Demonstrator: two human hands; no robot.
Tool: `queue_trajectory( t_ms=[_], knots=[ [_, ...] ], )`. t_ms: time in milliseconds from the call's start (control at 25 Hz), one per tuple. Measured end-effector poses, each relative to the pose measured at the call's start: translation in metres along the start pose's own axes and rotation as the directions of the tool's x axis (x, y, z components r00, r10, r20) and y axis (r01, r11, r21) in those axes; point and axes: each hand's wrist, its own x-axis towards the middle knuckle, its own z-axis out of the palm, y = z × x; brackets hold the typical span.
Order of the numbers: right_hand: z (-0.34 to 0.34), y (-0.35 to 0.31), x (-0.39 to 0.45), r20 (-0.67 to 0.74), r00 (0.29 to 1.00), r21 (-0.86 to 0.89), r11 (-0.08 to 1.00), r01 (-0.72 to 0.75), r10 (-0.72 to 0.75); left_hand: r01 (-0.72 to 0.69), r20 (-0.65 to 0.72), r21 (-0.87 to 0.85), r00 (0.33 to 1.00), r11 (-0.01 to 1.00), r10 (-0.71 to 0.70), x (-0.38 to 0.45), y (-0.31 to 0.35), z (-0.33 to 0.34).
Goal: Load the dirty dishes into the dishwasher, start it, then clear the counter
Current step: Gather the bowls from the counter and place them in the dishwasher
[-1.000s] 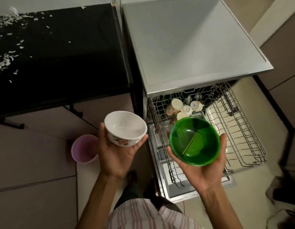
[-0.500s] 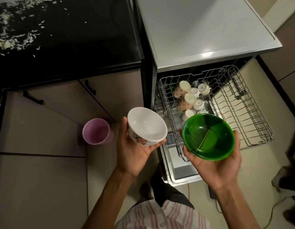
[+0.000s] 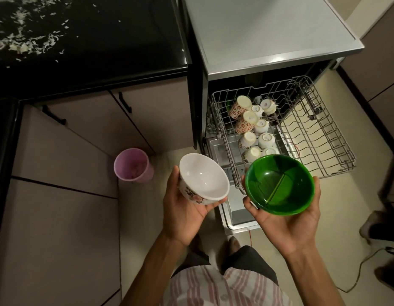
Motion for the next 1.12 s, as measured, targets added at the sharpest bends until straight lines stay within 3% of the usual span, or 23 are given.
queue_trajectory(
  t_ms=[400, 760, 960, 1120],
  knots=[
    [-0.07, -0.08, -0.034, 0.044, 0.995, -0.005, 0.996, -0.09, 0.09, -0.082, -0.013, -0.038, 0.997, 0.996, 0.081, 0.007, -0.098, 0.042],
    [-0.161, -0.211, -0.04, 0.144, 0.958, -0.205, 0.955, -0.216, 0.248, -0.152, -0.155, -0.074, 0.978, 0.986, 0.139, 0.019, -0.236, 0.094],
    [-0.169, -0.227, -0.03, 0.17, 0.961, -0.288, 0.943, -0.164, 0.219, -0.118, -0.105, -0.112, 0.989, 0.987, 0.106, 0.024, -0.255, 0.1],
    [-0.167, -0.228, -0.003, 0.098, 0.977, -0.371, 0.918, -0.139, 0.188, -0.046, -0.215, 0.055, 0.975, 0.997, 0.057, 0.055, -0.241, 0.095]
  ],
)
